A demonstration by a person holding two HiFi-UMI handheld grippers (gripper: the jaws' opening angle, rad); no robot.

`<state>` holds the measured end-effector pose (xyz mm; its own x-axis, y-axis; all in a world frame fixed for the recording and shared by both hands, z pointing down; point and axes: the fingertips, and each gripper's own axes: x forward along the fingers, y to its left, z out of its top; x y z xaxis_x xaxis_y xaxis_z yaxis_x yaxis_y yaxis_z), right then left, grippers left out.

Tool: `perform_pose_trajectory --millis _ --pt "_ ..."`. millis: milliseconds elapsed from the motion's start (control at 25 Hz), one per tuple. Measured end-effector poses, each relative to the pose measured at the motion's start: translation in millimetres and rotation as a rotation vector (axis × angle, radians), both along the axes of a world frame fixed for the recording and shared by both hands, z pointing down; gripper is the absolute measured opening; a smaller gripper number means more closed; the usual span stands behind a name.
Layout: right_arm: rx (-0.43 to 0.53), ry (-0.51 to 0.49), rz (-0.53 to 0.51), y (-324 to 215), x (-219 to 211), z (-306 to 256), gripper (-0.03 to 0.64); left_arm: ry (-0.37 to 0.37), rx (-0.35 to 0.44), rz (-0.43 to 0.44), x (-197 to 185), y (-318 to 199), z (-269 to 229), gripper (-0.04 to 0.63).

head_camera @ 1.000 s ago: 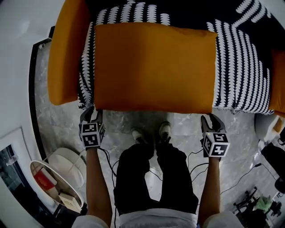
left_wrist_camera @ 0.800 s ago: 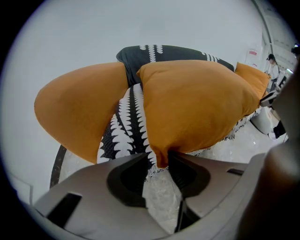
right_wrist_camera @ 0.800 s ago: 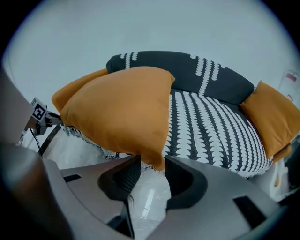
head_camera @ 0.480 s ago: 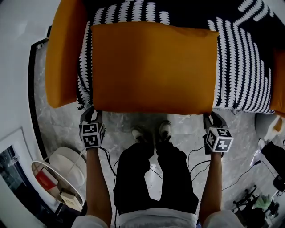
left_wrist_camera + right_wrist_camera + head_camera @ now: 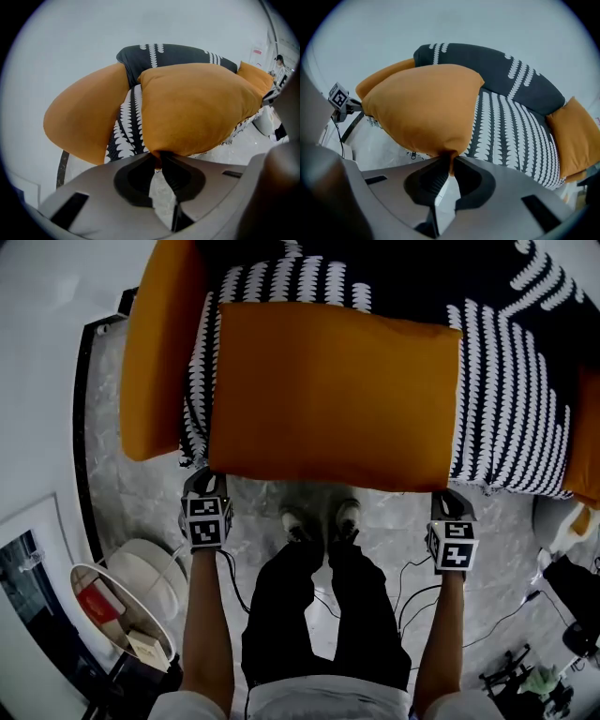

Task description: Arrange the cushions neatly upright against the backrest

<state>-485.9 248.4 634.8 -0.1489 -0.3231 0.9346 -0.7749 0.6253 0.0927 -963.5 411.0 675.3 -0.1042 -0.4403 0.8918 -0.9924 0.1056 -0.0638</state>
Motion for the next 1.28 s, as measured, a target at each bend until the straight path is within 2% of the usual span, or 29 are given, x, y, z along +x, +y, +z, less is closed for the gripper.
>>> perform_pose_trajectory --millis 200,440,600,880,1120,1280 --pt "0.004 -0.013 -0.031 -12 -12 -26 0.040 -0.036 -0.015 0.004 -11 -9 -32 0.067" --pt "-0.016 0.001 -0.090 -34 -11 -59 0.040 -0.043 -0.012 -0.061 -7 -24 -65 0.066" --pt "-0.027 -0.027 -0.101 -48 -19 -76 0.040 -0.058 0.002 -0.113 -13 -32 -86 0.066" --pt "-0.038 -0.055 -0.115 -64 -25 -98 0.040 -0.056 0.007 -0.150 -18 -45 -109 0.064" --pt "-0.049 -0.044 -0.067 -80 -30 -114 0.040 -0.004 0.008 -0.183 -20 -56 -124 0.063" --pt "-0.028 -0.031 -0.043 -100 -34 -128 0.037 0.015 0.011 -0.166 -22 -77 -141 0.063"
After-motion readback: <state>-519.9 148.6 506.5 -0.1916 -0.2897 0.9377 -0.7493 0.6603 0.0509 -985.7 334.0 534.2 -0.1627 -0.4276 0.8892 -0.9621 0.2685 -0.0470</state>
